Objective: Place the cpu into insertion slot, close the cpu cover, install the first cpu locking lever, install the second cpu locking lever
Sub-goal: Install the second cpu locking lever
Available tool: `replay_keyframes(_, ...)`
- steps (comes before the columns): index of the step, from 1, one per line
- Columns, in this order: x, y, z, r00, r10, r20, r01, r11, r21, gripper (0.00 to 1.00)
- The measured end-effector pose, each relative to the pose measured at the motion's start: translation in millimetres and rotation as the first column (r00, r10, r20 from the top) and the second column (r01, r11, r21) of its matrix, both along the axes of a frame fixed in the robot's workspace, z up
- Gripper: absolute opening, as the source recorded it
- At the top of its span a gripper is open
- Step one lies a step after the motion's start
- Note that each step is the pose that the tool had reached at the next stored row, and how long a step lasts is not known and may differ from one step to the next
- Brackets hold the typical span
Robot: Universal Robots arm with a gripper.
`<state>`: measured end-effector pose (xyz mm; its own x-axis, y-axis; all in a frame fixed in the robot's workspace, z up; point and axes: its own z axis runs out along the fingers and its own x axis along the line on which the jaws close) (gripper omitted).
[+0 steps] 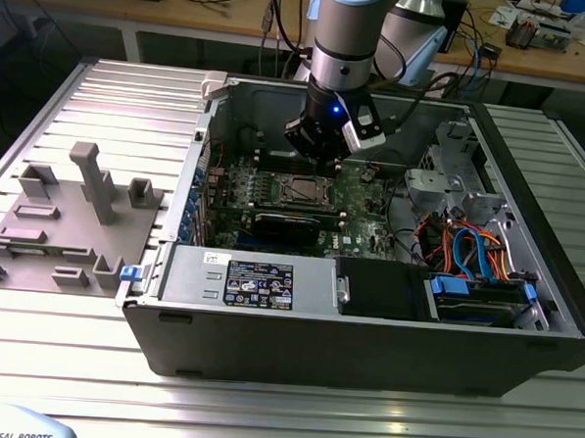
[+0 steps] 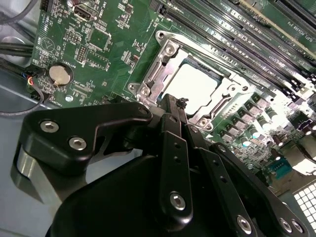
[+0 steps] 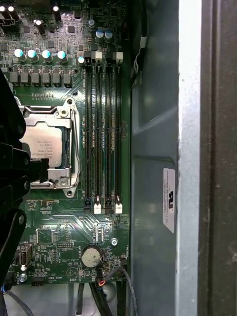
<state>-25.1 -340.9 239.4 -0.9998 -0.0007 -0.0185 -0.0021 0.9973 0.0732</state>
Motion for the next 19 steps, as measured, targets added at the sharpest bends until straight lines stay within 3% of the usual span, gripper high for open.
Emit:
replay_keyframes(14, 0.0, -0.2, 3.2, 1.0000, 0.000, 0.0000, 0.000, 1.0000, 0.0000, 0.11)
replay_keyframes(19, 0.0, -3.3, 3.1, 1.0000, 0.000, 0.0001, 0.000, 1.0000, 0.0000, 0.11)
